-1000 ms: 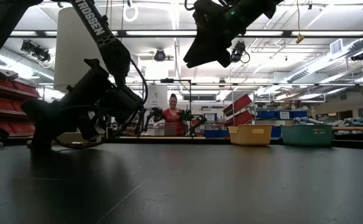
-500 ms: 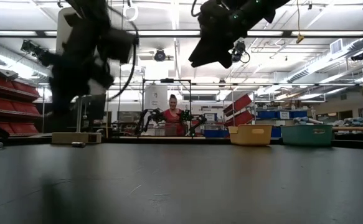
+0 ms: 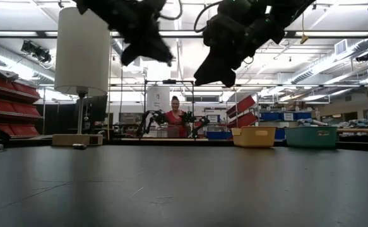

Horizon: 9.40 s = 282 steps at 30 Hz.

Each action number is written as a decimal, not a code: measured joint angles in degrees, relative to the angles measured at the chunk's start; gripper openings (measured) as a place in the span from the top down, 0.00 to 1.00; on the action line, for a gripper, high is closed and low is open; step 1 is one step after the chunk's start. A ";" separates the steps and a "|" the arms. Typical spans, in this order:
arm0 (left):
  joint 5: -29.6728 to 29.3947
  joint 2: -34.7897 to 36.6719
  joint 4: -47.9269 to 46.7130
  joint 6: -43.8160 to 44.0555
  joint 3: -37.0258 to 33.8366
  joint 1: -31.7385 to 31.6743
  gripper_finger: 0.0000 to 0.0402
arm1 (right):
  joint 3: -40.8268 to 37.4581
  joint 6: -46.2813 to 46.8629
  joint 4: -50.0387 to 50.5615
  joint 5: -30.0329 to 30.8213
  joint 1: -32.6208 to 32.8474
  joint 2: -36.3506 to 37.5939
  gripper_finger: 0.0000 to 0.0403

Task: Sort batteries
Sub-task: Put the black battery into the yellow bin, then put the top silver battery into the blue bin

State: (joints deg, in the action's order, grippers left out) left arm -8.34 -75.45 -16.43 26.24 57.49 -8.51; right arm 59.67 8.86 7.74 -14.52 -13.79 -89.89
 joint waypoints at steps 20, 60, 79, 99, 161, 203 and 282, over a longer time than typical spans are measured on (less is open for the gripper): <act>-6.59 -6.44 27.52 2.45 0.00 1.57 0.86 | 2.77 -4.13 1.34 10.25 0.94 7.67 0.53; -9.14 -6.63 23.28 7.07 0.09 1.15 0.52 | 3.55 -9.09 -3.24 12.43 -1.33 4.83 0.87; -16.89 -5.09 -5.53 15.57 7.52 8.12 0.54 | 6.05 -1.88 35.08 23.43 -28.63 1.98 0.87; -9.44 -5.51 -41.70 9.40 14.29 2.20 0.54 | 5.98 -4.13 29.58 15.72 -20.37 4.06 0.63; -2.95 -27.74 -41.20 -60.94 0.63 -6.09 0.47 | -0.16 9.62 0.80 18.36 12.22 8.87 0.63; -3.14 -8.43 -24.91 -26.73 1.42 -3.15 0.99 | 0.43 4.60 10.08 15.71 3.50 11.30 0.63; -46.26 -33.19 10.75 53.29 -16.17 24.59 0.98 | 0.32 6.03 5.81 5.60 4.75 11.91 0.63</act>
State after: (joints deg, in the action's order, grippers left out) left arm -54.60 -108.64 -5.68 79.53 41.32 16.08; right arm 59.99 14.88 13.55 -8.93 -9.04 -77.97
